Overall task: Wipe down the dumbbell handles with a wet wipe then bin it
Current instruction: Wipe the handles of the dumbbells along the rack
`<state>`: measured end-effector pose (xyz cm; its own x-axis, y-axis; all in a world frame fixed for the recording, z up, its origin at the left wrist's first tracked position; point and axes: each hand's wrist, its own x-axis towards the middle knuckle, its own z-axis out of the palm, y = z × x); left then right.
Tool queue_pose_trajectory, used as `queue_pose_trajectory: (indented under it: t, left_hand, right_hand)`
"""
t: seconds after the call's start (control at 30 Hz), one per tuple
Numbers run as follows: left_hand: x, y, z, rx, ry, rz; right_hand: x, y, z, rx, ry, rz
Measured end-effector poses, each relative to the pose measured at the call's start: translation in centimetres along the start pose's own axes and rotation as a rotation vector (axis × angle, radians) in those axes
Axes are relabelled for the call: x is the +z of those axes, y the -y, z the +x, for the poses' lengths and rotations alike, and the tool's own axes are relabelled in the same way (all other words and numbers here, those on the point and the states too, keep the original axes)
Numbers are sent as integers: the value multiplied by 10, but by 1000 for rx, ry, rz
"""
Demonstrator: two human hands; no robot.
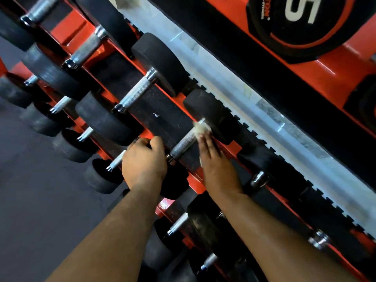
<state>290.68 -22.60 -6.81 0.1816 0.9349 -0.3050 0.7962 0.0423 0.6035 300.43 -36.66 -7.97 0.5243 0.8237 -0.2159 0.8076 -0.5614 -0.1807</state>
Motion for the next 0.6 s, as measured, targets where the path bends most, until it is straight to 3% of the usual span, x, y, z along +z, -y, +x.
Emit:
queue_pose_trajectory:
  t: [0.07, 0.17, 0.27, 0.33, 0.47, 0.6]
  left_hand:
    - [-1, -2, -1, 1, -3, 17]
    - [-1, -2, -1, -9, 2, 32]
    - [-1, -3, -1, -4, -1, 38]
    - [0, -3, -1, 2, 0, 39]
    - [2, 0, 1, 15, -21, 20]
    - [2, 4, 3, 22, -37, 22]
  right_hand:
    - [5, 2, -6, 182, -19, 410]
    - [5, 22, 5, 526, -161, 1328]
    - [2, 35, 31, 835, -308, 1919]
    - [5, 34, 52, 919, -237, 2083]
    - [9, 32, 82, 824, -65, 2136]
    - [17, 34, 91, 821, -105, 2132]
